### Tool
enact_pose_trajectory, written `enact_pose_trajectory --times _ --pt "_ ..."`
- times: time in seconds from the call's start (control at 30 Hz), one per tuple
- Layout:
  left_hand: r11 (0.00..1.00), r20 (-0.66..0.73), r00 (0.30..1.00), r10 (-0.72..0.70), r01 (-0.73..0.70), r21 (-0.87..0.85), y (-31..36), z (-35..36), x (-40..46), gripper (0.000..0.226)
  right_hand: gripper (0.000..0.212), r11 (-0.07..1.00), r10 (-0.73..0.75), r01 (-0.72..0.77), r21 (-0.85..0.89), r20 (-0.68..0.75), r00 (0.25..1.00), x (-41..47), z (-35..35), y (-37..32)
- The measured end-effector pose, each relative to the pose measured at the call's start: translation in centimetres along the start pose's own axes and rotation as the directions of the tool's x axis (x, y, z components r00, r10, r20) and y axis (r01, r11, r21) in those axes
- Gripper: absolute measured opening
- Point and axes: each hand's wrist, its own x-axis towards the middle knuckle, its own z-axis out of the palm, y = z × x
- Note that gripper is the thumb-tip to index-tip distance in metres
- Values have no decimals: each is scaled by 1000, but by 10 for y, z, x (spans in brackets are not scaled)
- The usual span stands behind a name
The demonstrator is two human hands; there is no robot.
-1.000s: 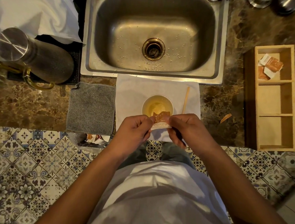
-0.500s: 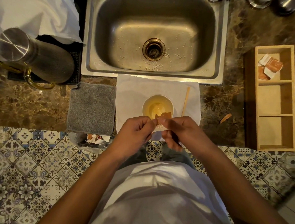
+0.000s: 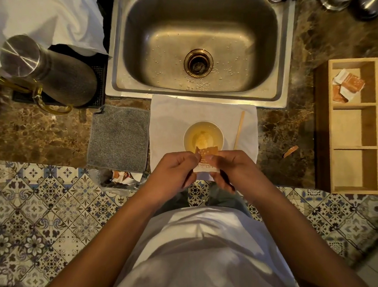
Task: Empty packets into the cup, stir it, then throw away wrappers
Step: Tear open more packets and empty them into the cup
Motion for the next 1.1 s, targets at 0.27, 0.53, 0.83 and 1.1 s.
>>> enact_pose_trajectory --times 0.27,0.53,0.83,1.1 --pt "1000 22 1000 -13 13 19 1 3 0 44 42 998 -61 61 29 4 998 0 2 -1" --pt "999 26 1000 -7 6 34 -2 -1 -1 44 44 998 -54 55 40 -42 998 0 8 1" --pt "999 48 999 -9 7 37 -3 -2 0 44 44 998 -61 58 -31 -91 994 4 1 0" --pt "999 56 998 1 -2 34 -2 -1 1 43 42 997 -48 45 -62 -50 998 4 -2 0"
